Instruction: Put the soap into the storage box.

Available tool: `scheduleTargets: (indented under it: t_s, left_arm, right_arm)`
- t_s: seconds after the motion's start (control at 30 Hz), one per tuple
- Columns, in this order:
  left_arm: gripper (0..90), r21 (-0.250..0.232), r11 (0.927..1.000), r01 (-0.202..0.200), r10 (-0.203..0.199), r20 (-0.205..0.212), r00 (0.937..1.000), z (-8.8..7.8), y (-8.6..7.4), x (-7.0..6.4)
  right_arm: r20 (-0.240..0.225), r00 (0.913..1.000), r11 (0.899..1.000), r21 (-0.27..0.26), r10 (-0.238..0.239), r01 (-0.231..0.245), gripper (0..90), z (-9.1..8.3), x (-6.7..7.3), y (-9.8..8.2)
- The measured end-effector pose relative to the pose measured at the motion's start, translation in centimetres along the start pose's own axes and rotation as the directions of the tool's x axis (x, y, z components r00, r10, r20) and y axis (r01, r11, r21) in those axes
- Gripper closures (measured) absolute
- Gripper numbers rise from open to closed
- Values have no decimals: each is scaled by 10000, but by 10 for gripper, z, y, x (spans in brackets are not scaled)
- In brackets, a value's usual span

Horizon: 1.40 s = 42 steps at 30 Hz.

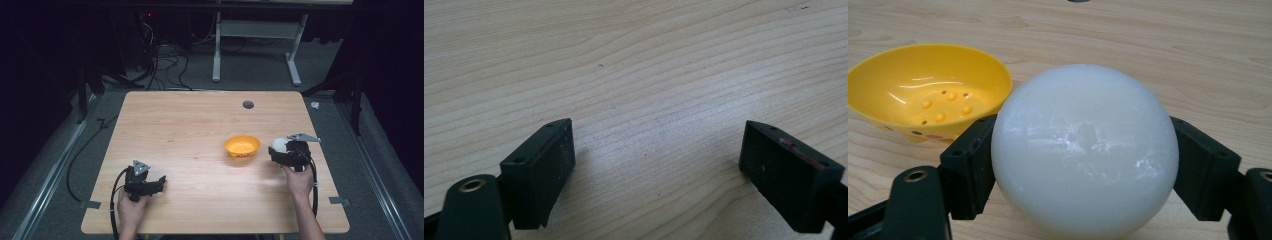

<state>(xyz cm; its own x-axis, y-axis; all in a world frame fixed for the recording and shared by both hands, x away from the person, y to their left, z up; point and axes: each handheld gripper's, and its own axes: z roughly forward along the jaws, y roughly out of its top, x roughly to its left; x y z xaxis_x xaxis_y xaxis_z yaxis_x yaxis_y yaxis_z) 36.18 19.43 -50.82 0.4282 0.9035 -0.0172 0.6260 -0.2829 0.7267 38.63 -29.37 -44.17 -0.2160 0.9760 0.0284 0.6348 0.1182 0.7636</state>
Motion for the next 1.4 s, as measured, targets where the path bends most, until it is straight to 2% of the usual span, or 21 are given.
scheduleTargets:
  t_s: [0.63,0.87,1.4]
  left_arm:
    - [151,1,10000,-1,1,1,10000,0,0,0]
    - [151,-5,10000,6,-6,6,10000,0,0,0]
    - [151,-20,10000,11,-11,10,10000,0,0,0]
  right_arm:
    - [-394,9988,9995,-120,-296,291,232,-5,14,12]
    - [-555,9968,9981,-241,-577,564,232,-8,23,19]
    - [-879,9919,9956,-284,-915,894,232,-4,39,32]
